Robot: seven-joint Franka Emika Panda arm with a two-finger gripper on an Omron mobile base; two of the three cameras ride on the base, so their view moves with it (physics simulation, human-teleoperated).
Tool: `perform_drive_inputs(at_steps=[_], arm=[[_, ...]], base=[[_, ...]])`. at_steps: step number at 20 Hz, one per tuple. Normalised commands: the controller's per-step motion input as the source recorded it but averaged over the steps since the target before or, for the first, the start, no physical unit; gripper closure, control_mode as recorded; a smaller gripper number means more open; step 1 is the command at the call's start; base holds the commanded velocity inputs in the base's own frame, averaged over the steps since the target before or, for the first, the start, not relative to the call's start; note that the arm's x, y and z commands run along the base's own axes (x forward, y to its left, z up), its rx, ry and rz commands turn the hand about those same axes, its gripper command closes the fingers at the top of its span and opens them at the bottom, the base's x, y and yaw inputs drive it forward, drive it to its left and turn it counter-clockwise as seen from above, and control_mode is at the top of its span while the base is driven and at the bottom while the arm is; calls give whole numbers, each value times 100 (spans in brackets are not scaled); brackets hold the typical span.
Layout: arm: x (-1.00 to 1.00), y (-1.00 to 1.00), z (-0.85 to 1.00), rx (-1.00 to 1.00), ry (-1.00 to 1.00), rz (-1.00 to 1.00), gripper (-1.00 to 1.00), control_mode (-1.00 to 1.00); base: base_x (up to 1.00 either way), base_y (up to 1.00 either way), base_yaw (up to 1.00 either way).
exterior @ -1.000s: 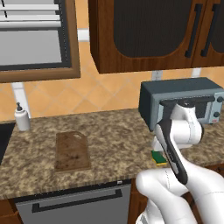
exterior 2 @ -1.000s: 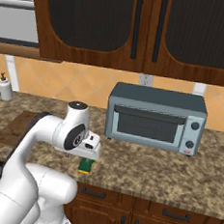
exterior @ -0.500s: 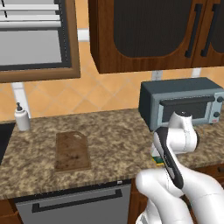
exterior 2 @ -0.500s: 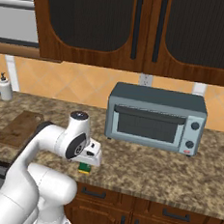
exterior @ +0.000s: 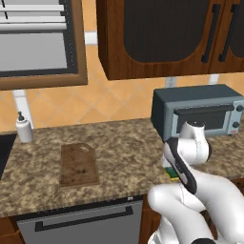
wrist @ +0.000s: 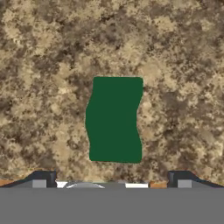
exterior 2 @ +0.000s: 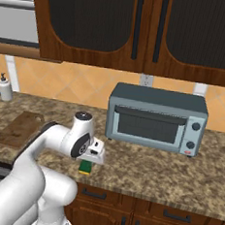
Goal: Pick up the sponge from the counter and clean the cutting board by briefly scrubbing or pressing down on the cutting board. Once finished, release the sponge.
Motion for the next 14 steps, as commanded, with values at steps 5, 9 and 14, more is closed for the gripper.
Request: perform_drive_inputs(at_steps=[5, 9, 14], arm=[[37, 0, -18, 0, 0, 0, -100, -100], [19, 0, -30, 0, 1, 0, -100, -100], [18, 0, -31, 0, 0, 0, -100, -100]], base=[[0, 0, 0], [0, 0, 0], [0, 0, 0]])
